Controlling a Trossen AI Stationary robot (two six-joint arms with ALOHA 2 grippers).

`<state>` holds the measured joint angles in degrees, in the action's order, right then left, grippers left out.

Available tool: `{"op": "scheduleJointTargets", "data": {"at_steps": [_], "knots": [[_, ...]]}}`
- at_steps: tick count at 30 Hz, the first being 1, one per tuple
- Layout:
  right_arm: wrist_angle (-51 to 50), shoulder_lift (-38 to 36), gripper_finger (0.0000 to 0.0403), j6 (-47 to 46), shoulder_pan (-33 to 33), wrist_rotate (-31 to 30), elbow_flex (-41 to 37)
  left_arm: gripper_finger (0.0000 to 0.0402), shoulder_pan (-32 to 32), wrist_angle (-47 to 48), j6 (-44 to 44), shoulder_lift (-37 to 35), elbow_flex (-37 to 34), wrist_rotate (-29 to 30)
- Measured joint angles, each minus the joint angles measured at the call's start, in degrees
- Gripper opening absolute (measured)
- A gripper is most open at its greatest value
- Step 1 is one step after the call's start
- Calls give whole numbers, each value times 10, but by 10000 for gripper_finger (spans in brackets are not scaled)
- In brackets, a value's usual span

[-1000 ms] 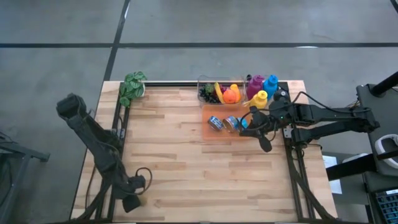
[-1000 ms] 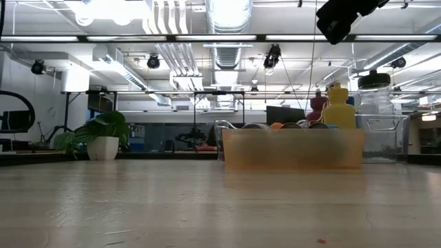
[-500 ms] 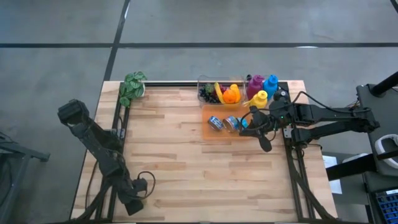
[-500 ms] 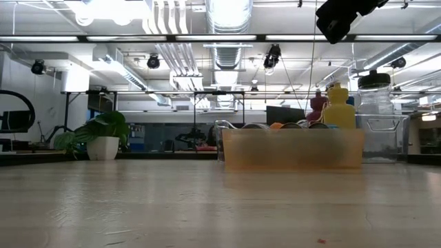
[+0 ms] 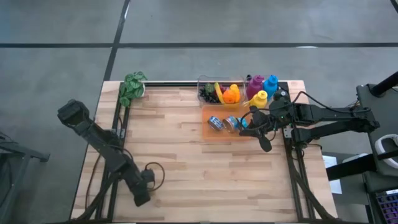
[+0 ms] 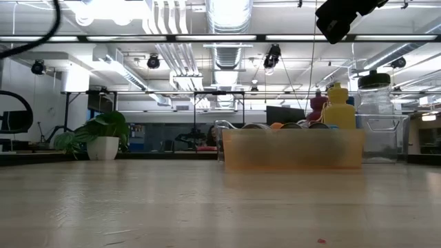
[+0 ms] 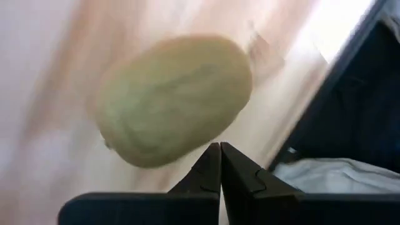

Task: Pick & Place Food Item
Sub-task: Put the kiwi into the left transparent bin

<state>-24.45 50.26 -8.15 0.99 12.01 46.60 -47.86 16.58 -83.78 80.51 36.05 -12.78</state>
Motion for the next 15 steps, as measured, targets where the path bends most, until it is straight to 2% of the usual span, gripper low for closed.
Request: {"op": "scheduleJointTargets", "data": {"at_steps": [6, 15], "knots": [[0, 0, 8, -2, 0, 0, 0, 6, 47, 41, 93, 0, 0, 16], [0, 0, 8, -2, 0, 0, 0, 6, 139, 75, 256, 0, 0, 80]]}}
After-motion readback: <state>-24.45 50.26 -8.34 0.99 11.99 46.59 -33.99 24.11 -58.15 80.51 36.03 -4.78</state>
